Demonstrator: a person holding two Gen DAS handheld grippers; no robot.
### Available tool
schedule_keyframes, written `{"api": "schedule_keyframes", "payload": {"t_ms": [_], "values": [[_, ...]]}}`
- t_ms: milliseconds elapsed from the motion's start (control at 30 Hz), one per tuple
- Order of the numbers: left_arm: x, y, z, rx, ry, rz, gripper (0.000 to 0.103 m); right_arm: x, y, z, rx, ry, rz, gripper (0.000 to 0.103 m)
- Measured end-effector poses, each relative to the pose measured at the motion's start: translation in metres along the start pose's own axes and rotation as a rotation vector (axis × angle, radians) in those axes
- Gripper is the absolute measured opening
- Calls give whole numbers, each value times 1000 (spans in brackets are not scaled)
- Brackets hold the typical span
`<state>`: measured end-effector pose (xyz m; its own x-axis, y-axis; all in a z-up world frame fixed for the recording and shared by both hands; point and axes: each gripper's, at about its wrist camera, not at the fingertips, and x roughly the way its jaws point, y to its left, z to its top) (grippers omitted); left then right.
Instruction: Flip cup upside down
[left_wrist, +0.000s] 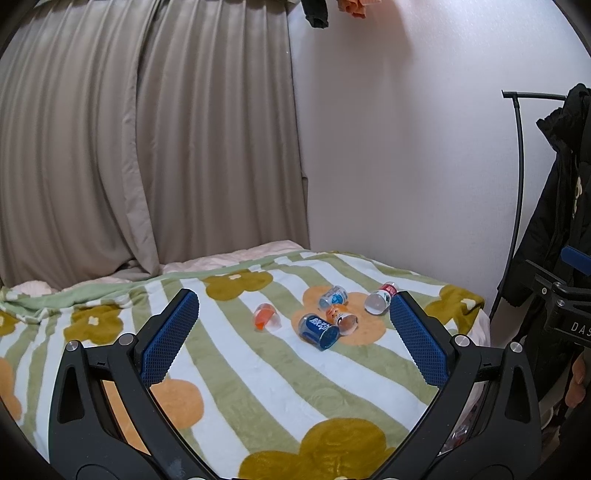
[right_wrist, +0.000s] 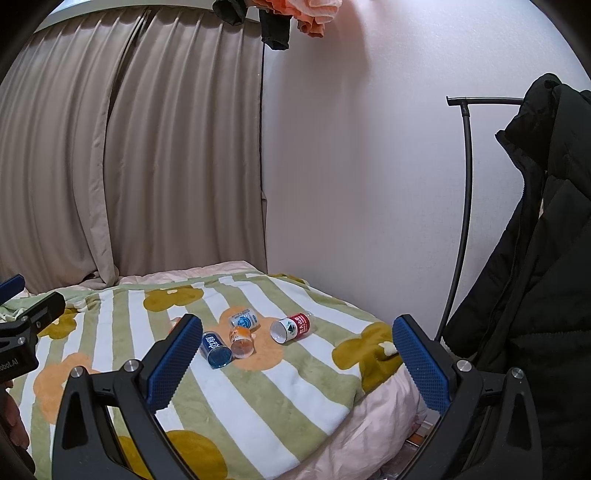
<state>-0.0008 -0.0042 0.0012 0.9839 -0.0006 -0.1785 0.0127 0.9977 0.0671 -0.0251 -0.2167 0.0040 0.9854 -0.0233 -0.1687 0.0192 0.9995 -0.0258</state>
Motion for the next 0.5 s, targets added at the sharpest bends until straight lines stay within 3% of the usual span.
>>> {"api": "schedule_keyframes", "payload": {"t_ms": [500], "values": [[0,0,0,-2,1,-1,103,-1,-1,0,3,-3,0,103]]}}
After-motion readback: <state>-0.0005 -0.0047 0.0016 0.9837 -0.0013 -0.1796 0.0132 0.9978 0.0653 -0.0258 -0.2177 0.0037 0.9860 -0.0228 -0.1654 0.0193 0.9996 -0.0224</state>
